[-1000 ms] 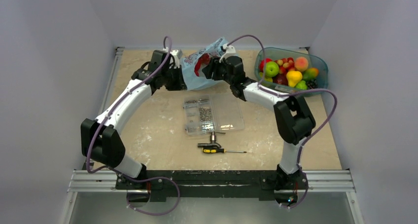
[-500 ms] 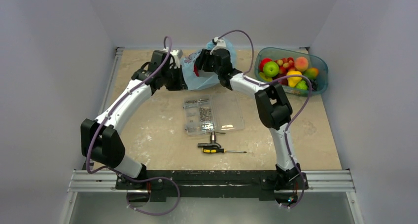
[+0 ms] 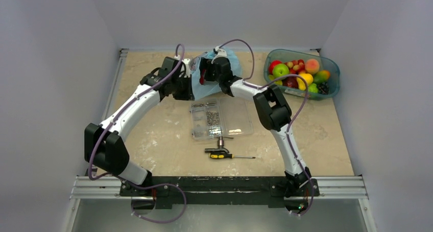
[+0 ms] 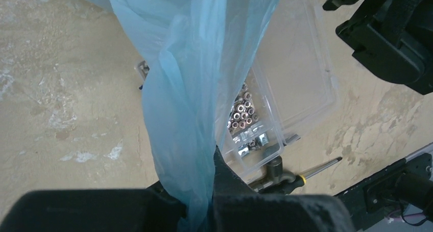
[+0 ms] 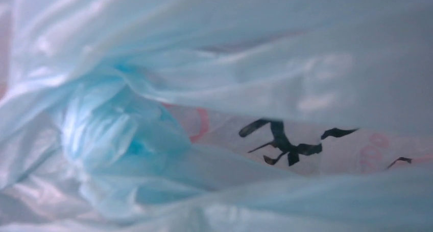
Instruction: Take the fake fruits out of the plastic bag
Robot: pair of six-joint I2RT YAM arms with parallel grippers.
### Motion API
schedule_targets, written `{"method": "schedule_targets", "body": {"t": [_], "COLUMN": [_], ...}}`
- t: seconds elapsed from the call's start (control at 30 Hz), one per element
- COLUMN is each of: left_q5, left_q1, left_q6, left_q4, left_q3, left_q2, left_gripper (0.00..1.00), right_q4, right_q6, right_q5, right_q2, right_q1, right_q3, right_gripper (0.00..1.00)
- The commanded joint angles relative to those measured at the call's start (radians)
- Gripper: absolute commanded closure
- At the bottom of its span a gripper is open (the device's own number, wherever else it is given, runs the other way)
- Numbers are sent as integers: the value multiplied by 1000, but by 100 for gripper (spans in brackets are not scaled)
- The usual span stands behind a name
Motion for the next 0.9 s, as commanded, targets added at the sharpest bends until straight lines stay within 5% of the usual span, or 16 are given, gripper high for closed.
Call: {"method": "schedule_targets", "body": {"t": [0.0, 0.4, 0.57, 0.87], "left_q5": [-8, -35, 35, 79], "left_q1": [-1, 1, 37, 82], "left_q6": [47, 116, 99, 85], "left_q4": [-73, -100, -106, -103], "left_q3": [-21, -31, -14, -22], "left_q2": [-53, -9, 11, 8], "left_gripper": [100, 100, 100, 100], "right_q4": [30, -91, -284, -131], "right_q6": [58, 48, 87, 19], "right_q5": [13, 92, 117, -120], "right_q2": [48, 146, 232, 66], "right_q1": [6, 60, 63, 64], "right_q3": [52, 203, 391, 123], "right_gripper": [10, 5, 5, 2]}}
